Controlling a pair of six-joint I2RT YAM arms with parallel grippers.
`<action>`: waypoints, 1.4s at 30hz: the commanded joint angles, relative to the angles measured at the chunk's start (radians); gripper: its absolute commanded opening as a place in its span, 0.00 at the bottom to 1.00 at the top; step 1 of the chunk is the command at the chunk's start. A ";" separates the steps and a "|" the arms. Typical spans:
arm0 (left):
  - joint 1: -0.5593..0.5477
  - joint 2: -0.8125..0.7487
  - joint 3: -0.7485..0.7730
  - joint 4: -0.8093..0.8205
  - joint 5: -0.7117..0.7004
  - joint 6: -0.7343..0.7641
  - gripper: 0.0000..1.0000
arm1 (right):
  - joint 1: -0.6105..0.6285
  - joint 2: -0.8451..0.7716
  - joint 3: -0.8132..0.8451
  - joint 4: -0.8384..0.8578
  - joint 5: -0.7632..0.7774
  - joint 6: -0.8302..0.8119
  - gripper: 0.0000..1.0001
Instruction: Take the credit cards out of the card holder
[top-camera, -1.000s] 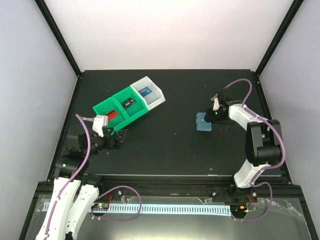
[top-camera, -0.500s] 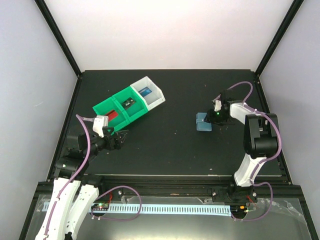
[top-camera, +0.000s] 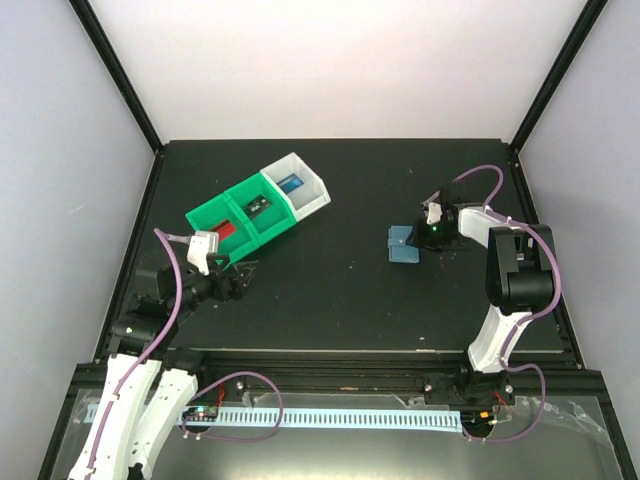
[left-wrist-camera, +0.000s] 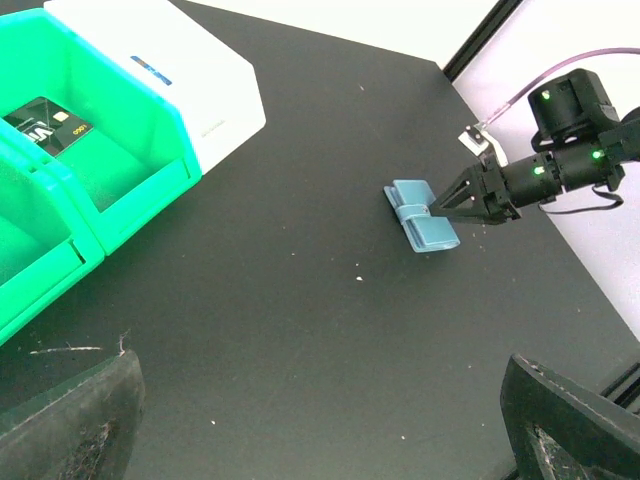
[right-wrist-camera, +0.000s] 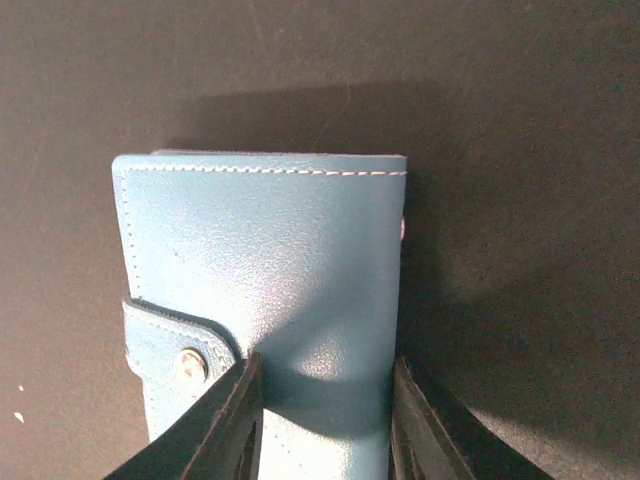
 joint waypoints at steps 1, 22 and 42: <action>-0.004 -0.006 0.006 -0.003 0.021 0.013 0.99 | -0.002 -0.015 -0.034 0.015 -0.017 0.001 0.31; -0.163 0.107 -0.045 0.086 0.087 -0.124 0.84 | 0.358 -0.408 -0.385 0.393 -0.167 0.298 0.01; -0.394 0.503 -0.136 0.511 0.150 -0.288 0.61 | 0.761 -0.519 -0.326 0.547 -0.042 0.557 0.01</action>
